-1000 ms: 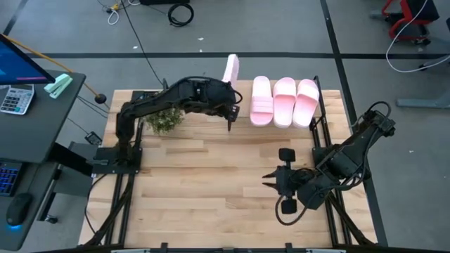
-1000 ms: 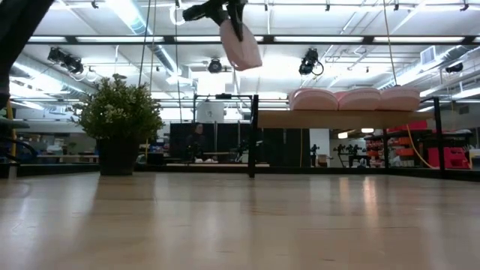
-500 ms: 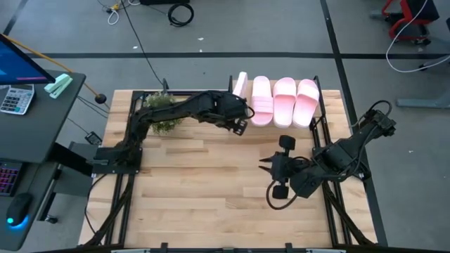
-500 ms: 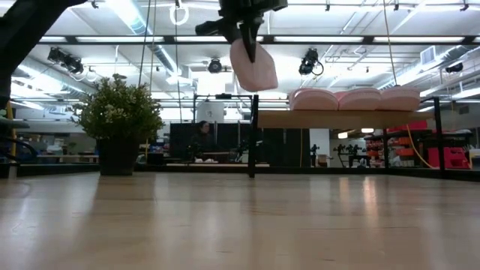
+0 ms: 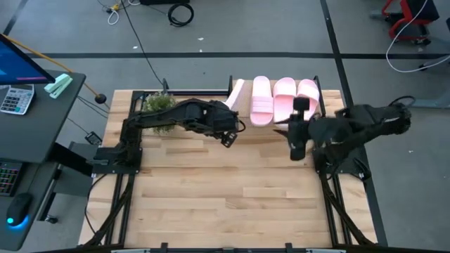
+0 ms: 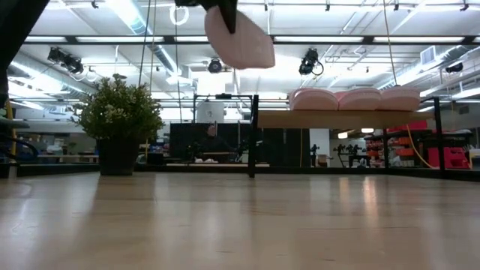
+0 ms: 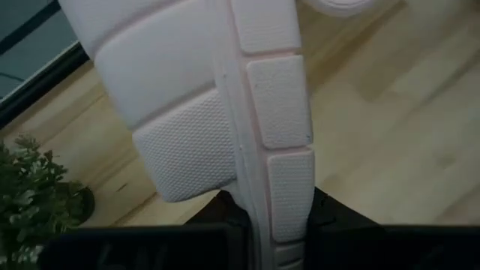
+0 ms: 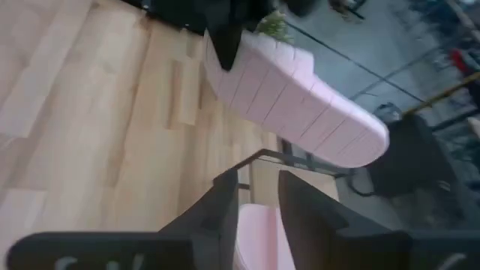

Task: Pick and place slides into the shelf
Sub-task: Put the pink slide on the shelf

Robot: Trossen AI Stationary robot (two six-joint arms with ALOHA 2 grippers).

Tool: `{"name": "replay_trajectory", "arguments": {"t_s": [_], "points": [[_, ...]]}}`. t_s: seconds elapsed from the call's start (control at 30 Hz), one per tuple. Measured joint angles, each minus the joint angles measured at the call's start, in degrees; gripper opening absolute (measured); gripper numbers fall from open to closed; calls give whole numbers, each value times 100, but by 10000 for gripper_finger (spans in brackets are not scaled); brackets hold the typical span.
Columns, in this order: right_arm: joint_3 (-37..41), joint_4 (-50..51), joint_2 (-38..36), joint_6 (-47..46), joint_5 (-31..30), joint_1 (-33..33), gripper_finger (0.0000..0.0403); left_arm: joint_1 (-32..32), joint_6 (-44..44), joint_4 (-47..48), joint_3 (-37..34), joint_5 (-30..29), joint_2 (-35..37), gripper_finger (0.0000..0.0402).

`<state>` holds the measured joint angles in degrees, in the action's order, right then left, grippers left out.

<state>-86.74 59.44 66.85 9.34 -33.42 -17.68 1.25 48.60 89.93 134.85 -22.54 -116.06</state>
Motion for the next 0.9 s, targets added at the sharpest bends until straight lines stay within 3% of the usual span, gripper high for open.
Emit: {"name": "replay_trajectory", "arguments": {"t_s": [0.17, 0.43, 0.9], "points": [[0, -354, 9, 1047, 1128, 863, 153, 132, -169, 6, 18, 565, 161, 47], [0, -750, 614, 2477, 1235, 1534, 232, 328, -297, 8, 15, 738, 152, 47], [0, -1395, 1385, 3137, 2328, 2210, 214, 608, -287, 13, -35, 1154, 152, 47]]}}
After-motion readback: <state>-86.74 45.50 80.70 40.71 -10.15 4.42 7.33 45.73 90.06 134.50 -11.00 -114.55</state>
